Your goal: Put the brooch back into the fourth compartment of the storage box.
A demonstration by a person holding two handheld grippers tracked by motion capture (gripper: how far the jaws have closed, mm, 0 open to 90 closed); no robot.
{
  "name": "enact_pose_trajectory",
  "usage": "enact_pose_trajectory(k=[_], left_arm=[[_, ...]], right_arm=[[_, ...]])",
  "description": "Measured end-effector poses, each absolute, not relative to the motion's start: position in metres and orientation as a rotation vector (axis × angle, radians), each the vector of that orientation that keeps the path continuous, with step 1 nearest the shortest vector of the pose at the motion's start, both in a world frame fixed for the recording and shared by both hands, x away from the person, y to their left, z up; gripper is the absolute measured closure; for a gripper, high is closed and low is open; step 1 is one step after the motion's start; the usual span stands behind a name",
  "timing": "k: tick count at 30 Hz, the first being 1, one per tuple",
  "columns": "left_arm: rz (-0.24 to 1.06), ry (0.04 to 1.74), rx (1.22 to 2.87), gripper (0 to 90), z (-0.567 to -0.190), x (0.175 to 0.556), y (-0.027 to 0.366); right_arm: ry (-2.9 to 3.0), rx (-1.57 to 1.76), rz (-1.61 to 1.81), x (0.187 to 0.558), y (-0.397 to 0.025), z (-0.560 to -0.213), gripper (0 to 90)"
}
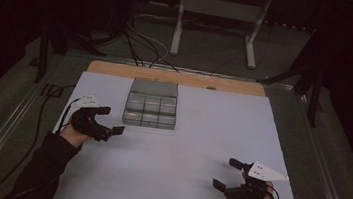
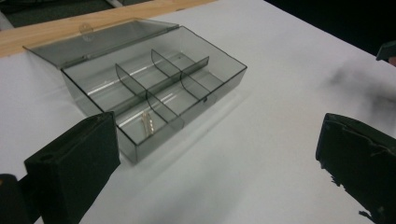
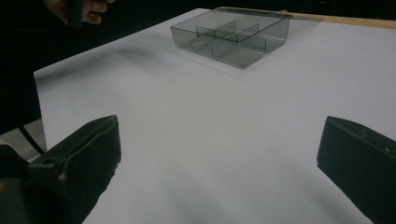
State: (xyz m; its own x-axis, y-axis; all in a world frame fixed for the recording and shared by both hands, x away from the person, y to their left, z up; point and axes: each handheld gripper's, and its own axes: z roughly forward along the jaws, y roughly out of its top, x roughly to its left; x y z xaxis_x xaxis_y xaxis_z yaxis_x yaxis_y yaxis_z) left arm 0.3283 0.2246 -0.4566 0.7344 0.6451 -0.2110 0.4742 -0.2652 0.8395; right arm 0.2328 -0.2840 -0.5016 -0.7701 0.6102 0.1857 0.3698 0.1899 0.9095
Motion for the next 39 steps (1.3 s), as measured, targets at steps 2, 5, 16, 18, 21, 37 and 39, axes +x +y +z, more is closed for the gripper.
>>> enact_pose_trajectory(k=[2, 5, 16, 18, 21, 37, 39], left_arm=[[0.209, 0.859, 1.919, 1.3, -0.46, 0.324, 0.227], [0.234, 0.869, 1.91, 1.3, -0.466, 0.316, 0.231], [0.221, 0.894, 1.912, 1.3, -0.485, 0.286, 0.244], [0.209, 0.9, 1.9, 1.3, -0.487, 0.281, 0.246], [0.202, 0.898, 1.897, 1.3, -0.49, 0.272, 0.248], [0.173, 0.821, 1.969, 1.3, -0.517, 0.25, 0.246], [0.173, 0.821, 1.955, 1.3, -0.517, 0.251, 0.247]], right_arm=[[2.24, 0.949, 1.618, 0.233, -0.284, -0.502, 0.0], [2.241, 0.949, 1.615, 0.233, -0.285, -0.502, 0.0], [2.249, 0.948, 1.608, 0.233, -0.283, -0.503, 0.0], [2.248, 0.951, 1.607, 0.233, -0.283, -0.502, 0.0], [2.247, 0.949, 1.606, 0.233, -0.283, -0.502, 0.0], [2.259, 0.939, 1.604, 0.232, -0.283, -0.502, 0.0], [2.259, 0.938, 1.603, 0.232, -0.283, -0.502, 0.0]])
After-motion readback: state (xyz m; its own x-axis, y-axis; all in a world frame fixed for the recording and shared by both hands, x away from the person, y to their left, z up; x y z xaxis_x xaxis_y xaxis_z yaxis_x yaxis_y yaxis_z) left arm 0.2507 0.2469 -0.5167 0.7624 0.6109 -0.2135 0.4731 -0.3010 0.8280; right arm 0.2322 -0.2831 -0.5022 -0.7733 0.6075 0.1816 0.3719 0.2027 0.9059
